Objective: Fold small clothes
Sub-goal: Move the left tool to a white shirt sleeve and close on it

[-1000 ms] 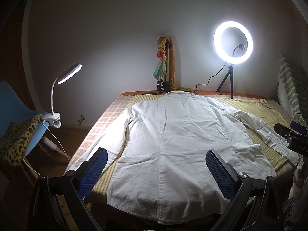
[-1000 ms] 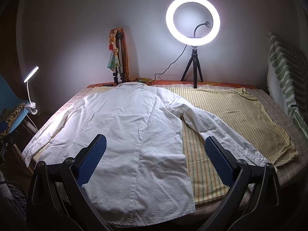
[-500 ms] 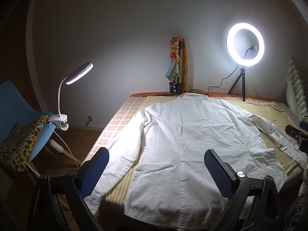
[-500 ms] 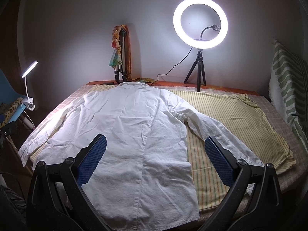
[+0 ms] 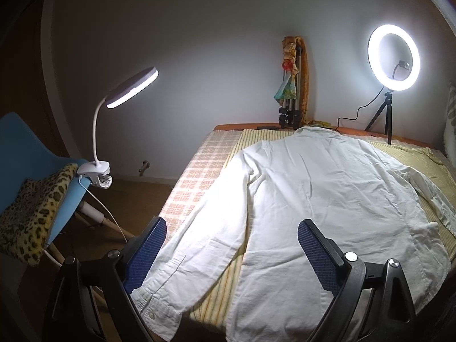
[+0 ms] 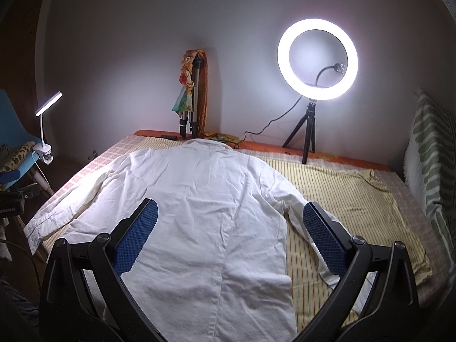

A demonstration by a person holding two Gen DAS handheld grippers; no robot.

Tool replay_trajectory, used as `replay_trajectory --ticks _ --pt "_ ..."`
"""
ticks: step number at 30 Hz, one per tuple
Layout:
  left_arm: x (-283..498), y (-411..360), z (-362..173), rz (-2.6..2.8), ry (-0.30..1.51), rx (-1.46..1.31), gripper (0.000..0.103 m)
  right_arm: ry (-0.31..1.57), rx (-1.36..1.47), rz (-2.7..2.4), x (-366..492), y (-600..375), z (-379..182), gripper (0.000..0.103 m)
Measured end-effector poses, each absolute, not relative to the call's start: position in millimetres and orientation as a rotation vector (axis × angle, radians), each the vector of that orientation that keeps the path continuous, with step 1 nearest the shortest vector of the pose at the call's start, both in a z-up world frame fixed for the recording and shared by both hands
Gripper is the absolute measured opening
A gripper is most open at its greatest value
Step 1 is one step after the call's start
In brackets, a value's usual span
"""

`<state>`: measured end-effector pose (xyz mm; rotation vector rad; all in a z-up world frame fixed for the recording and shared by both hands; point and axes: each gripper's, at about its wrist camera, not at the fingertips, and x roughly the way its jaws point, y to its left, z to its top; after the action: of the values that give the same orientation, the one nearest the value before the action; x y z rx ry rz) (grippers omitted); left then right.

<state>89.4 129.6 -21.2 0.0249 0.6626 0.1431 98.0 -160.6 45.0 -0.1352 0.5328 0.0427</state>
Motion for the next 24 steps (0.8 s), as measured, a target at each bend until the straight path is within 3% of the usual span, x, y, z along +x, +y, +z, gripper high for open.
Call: replay_trajectory --ticks 9,14,20,24 --pt "133 180 -57 0.155 0.800 -0.086 0.082 0.512 -0.125 0.130 134 -145 52 0.103" --pt "157 215 -82 0.165 0.882 -0.171 0.082 0.460 -0.112 0.236 152 -138 34 0.103" --pt "179 245 -121 0.198 0.982 -0.178 0.082 0.601 -0.112 0.298 179 -132 3 0.103" --pt "191 254 -140 0.180 1.048 -0.203 0.071 0.639 -0.057 0.306 188 -140 -2 0.103"
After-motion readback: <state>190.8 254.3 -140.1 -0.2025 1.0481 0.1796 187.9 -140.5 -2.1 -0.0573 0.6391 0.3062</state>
